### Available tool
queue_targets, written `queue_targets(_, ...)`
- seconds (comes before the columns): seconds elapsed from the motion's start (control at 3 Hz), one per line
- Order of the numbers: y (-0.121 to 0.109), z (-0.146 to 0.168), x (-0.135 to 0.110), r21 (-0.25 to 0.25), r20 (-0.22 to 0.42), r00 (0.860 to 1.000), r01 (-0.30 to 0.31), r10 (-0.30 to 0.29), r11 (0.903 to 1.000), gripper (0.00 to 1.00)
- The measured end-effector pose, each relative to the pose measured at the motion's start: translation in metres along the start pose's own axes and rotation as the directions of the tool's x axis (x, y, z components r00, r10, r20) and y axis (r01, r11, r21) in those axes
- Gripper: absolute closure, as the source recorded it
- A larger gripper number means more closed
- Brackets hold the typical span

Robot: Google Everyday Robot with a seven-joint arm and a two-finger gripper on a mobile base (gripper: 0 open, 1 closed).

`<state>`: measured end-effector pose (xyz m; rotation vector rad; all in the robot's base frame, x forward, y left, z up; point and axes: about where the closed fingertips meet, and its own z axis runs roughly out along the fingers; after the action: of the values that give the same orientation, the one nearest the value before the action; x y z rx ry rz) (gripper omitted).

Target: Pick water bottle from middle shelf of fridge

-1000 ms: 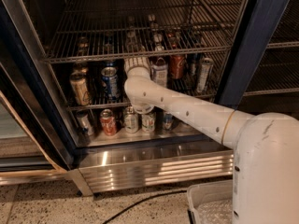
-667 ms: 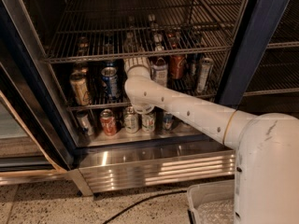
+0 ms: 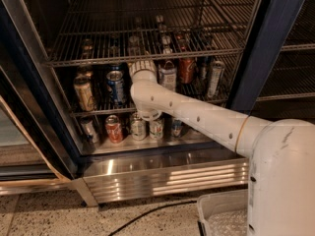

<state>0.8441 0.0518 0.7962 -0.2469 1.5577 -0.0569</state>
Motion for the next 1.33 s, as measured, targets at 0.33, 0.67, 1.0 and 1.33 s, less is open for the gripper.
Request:
queue_targets(0.33,-0.001,-0.004,0.001,-0.002,-0.007,1.000,-0.014,0.014,0.9999,1.00)
queue_targets(0.67,-0.004,-0.011,0.001,-0.002,-0.007,0.999,-0.037,0.037,0.9993,1.00)
queue_targets(1.0,-0.004,-0.016,-0.002,-0.007,0.001,0.999,-0.051,0.051,0.9987,1.00)
queue_targets(1.33,-0.004,-0.018,-0.004,-0.010,0.012,0.998,-0.067,0.067,0.9977,1.00)
